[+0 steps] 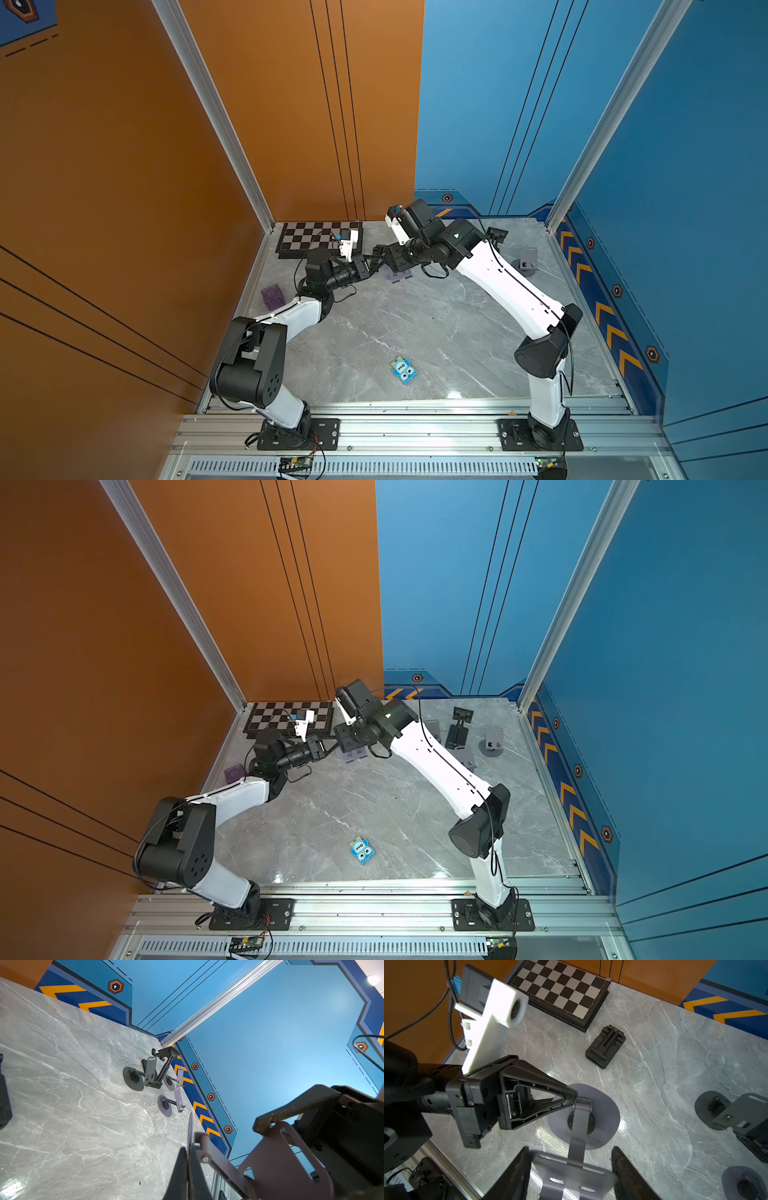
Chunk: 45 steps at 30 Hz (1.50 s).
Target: Open the phone stand
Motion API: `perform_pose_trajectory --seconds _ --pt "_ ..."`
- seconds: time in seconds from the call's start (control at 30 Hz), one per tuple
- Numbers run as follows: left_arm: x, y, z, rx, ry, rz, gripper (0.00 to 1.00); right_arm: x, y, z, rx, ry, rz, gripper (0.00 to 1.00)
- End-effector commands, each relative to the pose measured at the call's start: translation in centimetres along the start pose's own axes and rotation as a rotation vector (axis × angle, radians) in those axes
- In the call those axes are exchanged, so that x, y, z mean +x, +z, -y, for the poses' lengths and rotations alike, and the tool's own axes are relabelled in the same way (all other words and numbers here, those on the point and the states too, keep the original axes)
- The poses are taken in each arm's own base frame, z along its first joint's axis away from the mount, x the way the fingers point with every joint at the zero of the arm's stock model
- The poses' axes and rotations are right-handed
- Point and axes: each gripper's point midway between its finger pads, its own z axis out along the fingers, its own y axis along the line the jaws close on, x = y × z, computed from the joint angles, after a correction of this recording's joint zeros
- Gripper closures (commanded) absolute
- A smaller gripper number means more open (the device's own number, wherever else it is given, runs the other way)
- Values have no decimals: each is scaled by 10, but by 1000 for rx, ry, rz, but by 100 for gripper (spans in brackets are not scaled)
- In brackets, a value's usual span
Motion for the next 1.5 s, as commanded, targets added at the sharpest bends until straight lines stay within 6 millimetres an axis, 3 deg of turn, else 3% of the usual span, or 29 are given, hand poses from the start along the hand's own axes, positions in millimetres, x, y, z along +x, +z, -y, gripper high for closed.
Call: perform_pose_trajectory --seconds 0.0,0.27,0.5,0.93,1.07,1.3,1.47 --pt "20 -51 -152 -508 -312 104 100 -28 -138 7 -3 -14 243 54" --pt "18 -49 -152 -504 -312 106 100 -18 -136 9 6 -15 221 53" --pt "11 -44 -135 -471 -271 106 100 -24 -120 10 -14 6 209 44" --pt "-15 -52 -87 -409 -214 190 100 -29 -63 22 -200 181 104 20" --pt "-24 -52 -75 -389 -205 211 100 -26 -46 12 -275 201 73 0" --pt "-32 -50 -62 -369 -198 231 100 -18 -18 -2 -347 201 36 0" --pt "-35 -51 -57 -363 -197 247 100 -13 5 0 -328 215 9 0"
